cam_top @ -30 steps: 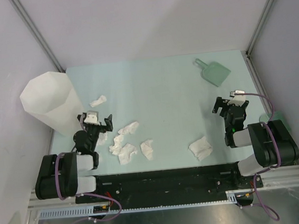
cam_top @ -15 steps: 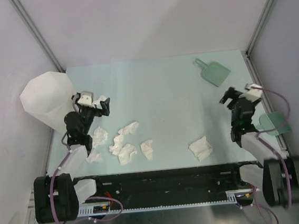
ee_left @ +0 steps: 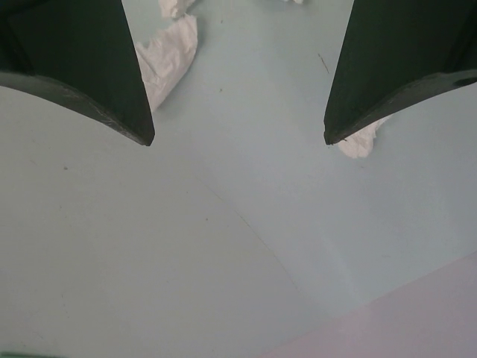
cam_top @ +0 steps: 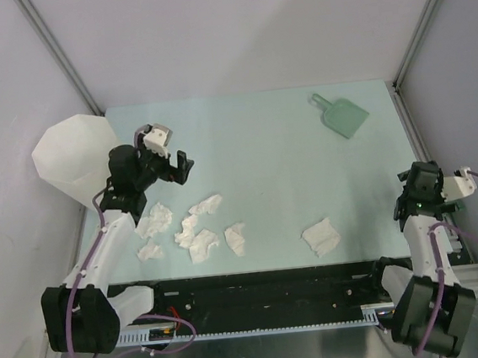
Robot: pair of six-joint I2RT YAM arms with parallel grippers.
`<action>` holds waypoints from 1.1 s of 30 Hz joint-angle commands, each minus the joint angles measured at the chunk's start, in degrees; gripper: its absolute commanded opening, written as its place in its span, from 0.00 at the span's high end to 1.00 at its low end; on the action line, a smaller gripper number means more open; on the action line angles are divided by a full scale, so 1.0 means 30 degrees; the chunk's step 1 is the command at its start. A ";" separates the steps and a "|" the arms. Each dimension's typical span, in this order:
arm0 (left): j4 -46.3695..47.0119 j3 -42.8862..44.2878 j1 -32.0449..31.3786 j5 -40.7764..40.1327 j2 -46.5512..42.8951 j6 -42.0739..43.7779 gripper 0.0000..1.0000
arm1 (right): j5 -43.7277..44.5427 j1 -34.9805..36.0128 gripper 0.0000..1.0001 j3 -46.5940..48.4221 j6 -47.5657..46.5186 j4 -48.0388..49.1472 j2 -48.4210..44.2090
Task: Sweep away the paper scraps from the table
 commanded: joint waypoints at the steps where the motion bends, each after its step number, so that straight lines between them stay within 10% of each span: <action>1: -0.4032 0.1905 -0.0394 -0.0811 -0.0103 0.1041 0.00 | -0.2132 -0.1477 0.00 0.0403 0.1853 -0.1033 0.1587; 19: -0.4797 0.1848 -0.0512 -0.1132 -0.0338 0.1920 0.00 | -0.1782 -0.2328 0.20 0.2893 0.3377 -0.1235 1.0232; 24: -0.4826 0.2053 -0.0512 -0.1279 -0.0366 0.2154 0.00 | -0.3389 -0.2154 0.68 0.2893 0.2325 -0.0566 1.0996; 33: -0.4913 0.2111 -0.0482 -0.1455 -0.0367 0.2360 0.00 | -0.9809 0.2236 0.76 0.6171 -0.6987 -0.0442 1.4478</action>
